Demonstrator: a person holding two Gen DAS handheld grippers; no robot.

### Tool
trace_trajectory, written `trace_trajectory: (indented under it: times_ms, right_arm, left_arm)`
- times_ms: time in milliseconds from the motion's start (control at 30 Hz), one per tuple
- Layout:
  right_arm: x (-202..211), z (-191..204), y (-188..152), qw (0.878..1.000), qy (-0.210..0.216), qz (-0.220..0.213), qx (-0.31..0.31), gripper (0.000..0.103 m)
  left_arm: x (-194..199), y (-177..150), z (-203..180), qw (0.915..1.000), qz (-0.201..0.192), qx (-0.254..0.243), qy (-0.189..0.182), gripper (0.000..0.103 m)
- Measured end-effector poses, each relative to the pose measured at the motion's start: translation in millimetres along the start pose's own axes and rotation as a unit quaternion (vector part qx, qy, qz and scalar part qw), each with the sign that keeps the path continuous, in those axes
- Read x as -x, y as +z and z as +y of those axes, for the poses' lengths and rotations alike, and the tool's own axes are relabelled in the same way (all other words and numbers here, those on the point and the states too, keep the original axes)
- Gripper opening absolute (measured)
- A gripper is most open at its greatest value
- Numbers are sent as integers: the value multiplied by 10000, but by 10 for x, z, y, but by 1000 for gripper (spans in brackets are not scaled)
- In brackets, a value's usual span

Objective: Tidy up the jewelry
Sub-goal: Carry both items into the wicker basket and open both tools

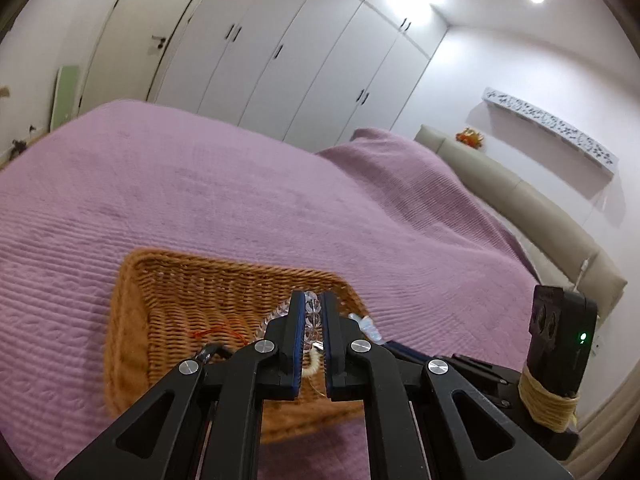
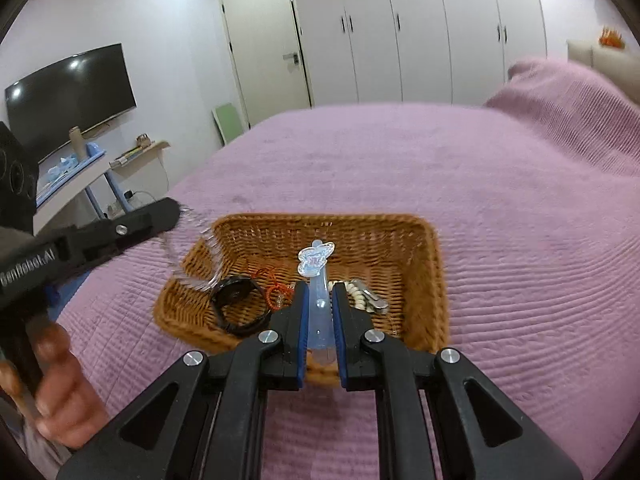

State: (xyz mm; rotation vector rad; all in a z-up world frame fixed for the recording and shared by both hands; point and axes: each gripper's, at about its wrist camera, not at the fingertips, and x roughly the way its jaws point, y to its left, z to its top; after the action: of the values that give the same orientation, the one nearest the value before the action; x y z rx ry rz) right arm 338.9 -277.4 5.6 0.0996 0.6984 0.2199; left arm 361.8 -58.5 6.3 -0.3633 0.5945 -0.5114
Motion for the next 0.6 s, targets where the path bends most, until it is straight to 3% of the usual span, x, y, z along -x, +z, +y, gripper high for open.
trace_trajectory:
  times_ms: [233,533,600]
  right_arm:
    - [-570,-101,28,9980,-121,616,-110,15]
    - [-798,-218,-55,9954,-143,893,-308,15]
    - [-798,-233,-59,9951,-132,935,-300,20]
  left_arm:
    - [-481,-58,184,9992,402,12,65,7]
    - [-665,-148,33,9976,583,-243,270,8]
    - [-664,-162,21,9971,663,-259,255,10]
